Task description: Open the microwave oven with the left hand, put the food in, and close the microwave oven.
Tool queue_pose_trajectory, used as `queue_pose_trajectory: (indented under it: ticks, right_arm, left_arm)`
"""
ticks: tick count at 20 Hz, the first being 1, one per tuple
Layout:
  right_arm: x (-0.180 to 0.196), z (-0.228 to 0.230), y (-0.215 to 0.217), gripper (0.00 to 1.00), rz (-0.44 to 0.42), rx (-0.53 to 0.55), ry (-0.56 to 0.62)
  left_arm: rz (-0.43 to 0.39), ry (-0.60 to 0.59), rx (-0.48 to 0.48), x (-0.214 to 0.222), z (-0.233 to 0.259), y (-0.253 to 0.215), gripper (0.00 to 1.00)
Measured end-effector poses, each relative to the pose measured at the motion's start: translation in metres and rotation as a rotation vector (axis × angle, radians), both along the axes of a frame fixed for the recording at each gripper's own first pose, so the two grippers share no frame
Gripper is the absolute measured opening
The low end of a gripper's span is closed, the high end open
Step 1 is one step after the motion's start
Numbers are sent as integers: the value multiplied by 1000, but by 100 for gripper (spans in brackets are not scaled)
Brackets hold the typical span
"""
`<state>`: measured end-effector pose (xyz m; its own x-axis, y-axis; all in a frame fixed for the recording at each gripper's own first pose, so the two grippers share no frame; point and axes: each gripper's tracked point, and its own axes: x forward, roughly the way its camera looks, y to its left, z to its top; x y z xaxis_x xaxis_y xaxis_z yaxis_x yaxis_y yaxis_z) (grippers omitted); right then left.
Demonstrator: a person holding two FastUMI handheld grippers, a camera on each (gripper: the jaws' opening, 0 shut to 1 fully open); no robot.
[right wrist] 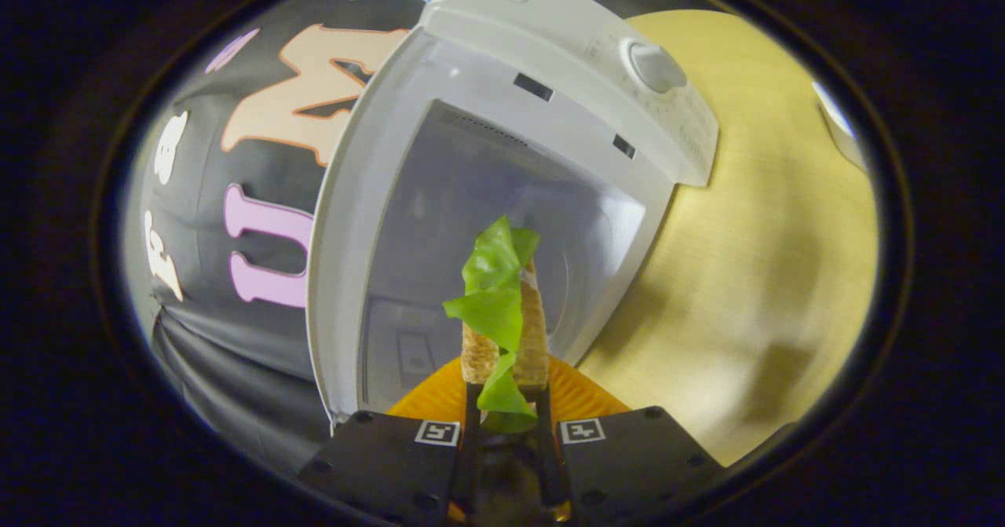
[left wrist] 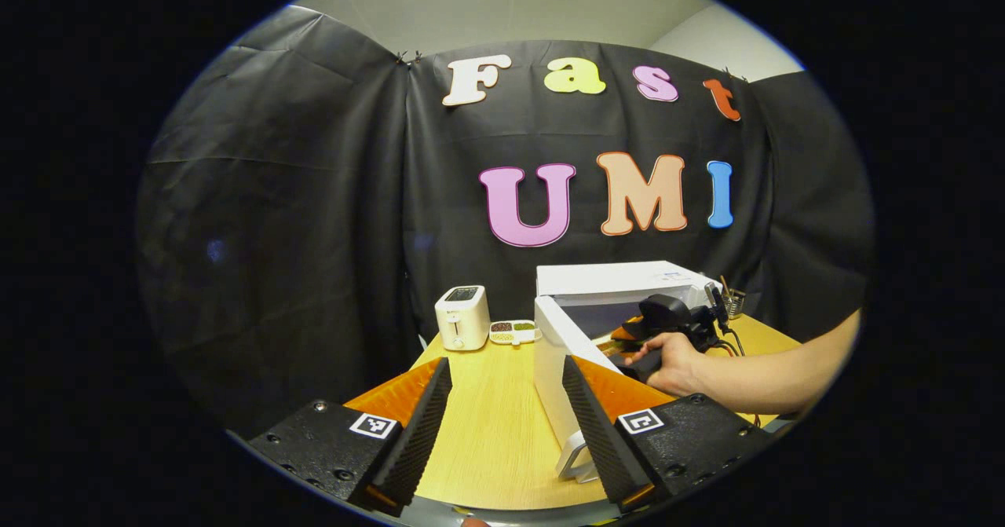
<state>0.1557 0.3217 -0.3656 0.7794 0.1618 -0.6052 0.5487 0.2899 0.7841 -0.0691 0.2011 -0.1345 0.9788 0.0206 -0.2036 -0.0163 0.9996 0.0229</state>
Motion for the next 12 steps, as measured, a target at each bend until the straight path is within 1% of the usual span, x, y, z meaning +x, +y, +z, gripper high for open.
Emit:
queue_pose_trajectory:
  ticks: [3,4,6,7,9,10,11,12]
  right_arm:
    - [20,-7,5,32,-84,68,2]
    - [24,-11,5,32,-99,75,14]
    - [28,-21,5,32,-129,84,40]
    - [34,-21,6,32,-145,94,34]
    - [41,-22,5,32,-180,99,30]
    - [46,-24,5,32,-197,109,29]
    - [51,-26,6,32,-210,120,29]
    - [55,-28,5,32,-221,127,29]
  left_arm:
    - [21,26,-11,-6,-7,7,87]
    - [28,30,-4,-8,-9,9,91]
    - [45,30,6,-10,-8,16,91]
    - [52,37,9,-11,-9,19,87]
    - [60,45,16,-12,-12,23,87]
    - [59,47,20,-14,-12,23,91]
    - [56,47,22,-12,-12,23,88]
    - [52,48,23,-11,-11,22,87]
